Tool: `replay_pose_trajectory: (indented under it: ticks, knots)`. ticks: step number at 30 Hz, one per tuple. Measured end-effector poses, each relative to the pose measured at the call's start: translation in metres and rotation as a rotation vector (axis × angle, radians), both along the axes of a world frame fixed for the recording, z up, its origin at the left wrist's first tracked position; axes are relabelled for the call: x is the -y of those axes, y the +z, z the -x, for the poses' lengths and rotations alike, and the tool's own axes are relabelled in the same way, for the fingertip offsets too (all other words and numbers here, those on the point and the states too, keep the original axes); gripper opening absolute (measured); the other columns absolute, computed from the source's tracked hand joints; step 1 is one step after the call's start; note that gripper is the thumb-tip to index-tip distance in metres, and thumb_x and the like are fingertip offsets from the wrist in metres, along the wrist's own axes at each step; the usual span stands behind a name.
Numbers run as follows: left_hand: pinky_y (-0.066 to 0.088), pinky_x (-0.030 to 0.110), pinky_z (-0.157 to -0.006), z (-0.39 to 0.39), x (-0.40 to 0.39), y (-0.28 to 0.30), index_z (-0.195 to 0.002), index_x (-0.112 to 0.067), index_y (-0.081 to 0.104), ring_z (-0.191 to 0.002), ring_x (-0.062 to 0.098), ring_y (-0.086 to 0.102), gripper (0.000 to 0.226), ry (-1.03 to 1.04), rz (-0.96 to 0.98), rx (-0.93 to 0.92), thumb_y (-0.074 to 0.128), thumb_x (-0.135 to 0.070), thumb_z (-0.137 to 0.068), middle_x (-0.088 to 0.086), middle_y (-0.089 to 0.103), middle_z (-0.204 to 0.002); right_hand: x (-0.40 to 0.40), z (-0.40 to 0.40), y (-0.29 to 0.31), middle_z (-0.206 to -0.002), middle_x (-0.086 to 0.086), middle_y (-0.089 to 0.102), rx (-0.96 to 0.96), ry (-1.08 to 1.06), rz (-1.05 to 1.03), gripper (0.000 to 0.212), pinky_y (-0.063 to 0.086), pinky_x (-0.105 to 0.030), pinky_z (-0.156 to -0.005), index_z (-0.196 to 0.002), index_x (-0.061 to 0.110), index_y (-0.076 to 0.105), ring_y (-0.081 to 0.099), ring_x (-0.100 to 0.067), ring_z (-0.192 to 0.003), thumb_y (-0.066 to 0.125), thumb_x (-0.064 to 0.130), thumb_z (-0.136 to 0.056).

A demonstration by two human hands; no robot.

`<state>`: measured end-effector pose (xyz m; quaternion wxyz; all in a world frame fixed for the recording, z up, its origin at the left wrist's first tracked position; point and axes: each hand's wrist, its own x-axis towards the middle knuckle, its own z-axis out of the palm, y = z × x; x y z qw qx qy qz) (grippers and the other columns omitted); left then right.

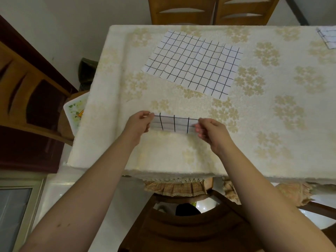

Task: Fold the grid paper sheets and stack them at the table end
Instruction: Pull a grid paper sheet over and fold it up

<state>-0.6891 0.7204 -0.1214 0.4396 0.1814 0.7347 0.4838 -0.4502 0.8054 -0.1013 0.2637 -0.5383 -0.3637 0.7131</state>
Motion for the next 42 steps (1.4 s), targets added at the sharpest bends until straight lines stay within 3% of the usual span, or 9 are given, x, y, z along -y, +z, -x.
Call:
replay_pose_trajectory:
  ticks: [4,8,12,16,20,24,30,34,42]
  knots:
    - [0.05,0.025,-0.061,-0.003,-0.003,0.014,-0.091,-0.013,0.064,-0.064,0.014,0.057,0.016,0.026,-0.117,0.089,0.056,-0.025,-0.097,0.005,0.064,-0.08,0.0,-0.005,0.005,-0.089,-0.006,0.073,0.016,-0.028,-0.142,0.015,0.059,-0.029,-0.074,-0.09,0.009,0.066,0.07,-0.015,-0.078,0.066,0.024,-0.09]
    - [0.055,0.029,-0.072,-0.014,0.011,-0.01,-0.087,-0.009,0.062,-0.072,0.019,0.064,0.026,0.081,0.019,0.273,0.047,-0.025,-0.101,0.011,0.069,-0.083,0.013,-0.019,-0.029,-0.097,-0.01,0.071,0.16,-0.015,-0.055,0.022,0.058,-0.031,-0.075,-0.097,0.002,0.068,0.069,-0.021,-0.087,0.069,0.022,-0.089]
    - [0.054,0.027,-0.073,-0.027,0.034,-0.043,-0.101,0.002,0.061,-0.082,0.021,0.065,0.029,0.092,0.258,0.388,0.046,-0.024,-0.102,0.014,0.067,-0.092,0.033,-0.033,-0.069,-0.083,-0.014,0.069,0.31,0.008,0.085,0.018,0.054,-0.035,-0.071,-0.098,-0.004,0.068,0.063,-0.025,-0.073,0.067,0.011,-0.089]
    - [0.055,0.026,-0.074,-0.033,0.045,-0.059,-0.109,0.005,0.06,-0.083,0.02,0.065,0.025,0.086,0.275,0.371,0.059,-0.016,-0.095,0.015,0.067,-0.092,0.045,-0.039,-0.087,-0.073,-0.011,0.072,0.446,0.045,0.027,0.012,0.053,-0.037,-0.065,-0.094,0.005,0.071,0.06,-0.022,-0.062,0.066,0.015,-0.089]
    - [0.055,0.032,-0.071,-0.036,0.044,-0.065,-0.104,-0.002,0.064,-0.078,0.019,0.063,0.023,-0.071,0.321,-0.154,0.065,-0.02,-0.091,0.007,0.068,-0.087,0.045,-0.035,-0.086,-0.073,-0.005,0.07,0.661,0.102,-0.143,0.017,0.054,-0.035,-0.06,-0.098,0.011,0.068,0.063,-0.022,-0.064,0.057,0.022,-0.091]
    - [0.04,0.018,-0.066,-0.043,0.042,-0.065,-0.099,-0.01,0.062,-0.078,0.012,0.057,0.013,-0.239,0.145,-0.594,0.062,-0.02,-0.092,0.0,0.062,-0.093,0.046,-0.025,-0.077,-0.075,-0.001,0.063,0.766,0.177,-0.53,0.019,0.044,-0.03,-0.055,-0.103,0.012,0.063,0.058,-0.018,-0.063,0.048,0.021,-0.096]
    - [0.04,0.04,-0.103,-0.052,0.029,-0.091,-0.129,-0.015,0.058,-0.125,0.025,0.05,0.038,-0.764,-0.015,-1.052,0.049,-0.031,-0.095,0.005,0.055,-0.134,0.036,0.01,-0.097,-0.129,-0.015,0.06,0.867,0.572,-1.11,0.046,0.045,-0.043,-0.098,-0.132,0.004,0.054,0.056,-0.031,-0.119,0.037,0.018,-0.092]
    - [0.014,0.038,-0.118,-0.058,0.021,-0.097,-0.148,-0.022,0.034,-0.146,0.02,0.021,0.058,-0.985,0.062,-1.19,0.017,-0.044,-0.097,0.0,0.026,-0.158,0.032,0.024,-0.118,-0.156,-0.011,0.029,0.929,0.717,-1.073,0.051,0.011,-0.037,-0.117,-0.15,0.007,0.027,0.023,-0.026,-0.145,0.032,0.023,-0.102]
    - [0.013,0.042,-0.121,-0.057,0.017,-0.119,-0.154,-0.026,0.013,-0.149,0.016,0.004,0.057,-1.05,0.089,-1.227,0.018,-0.048,-0.102,-0.004,0.007,-0.162,0.026,0.007,-0.143,-0.161,-0.005,0.012,1.081,0.765,-0.99,0.061,0.004,-0.038,-0.12,-0.154,0.014,0.016,0.009,-0.02,-0.149,0.019,0.045,-0.101]
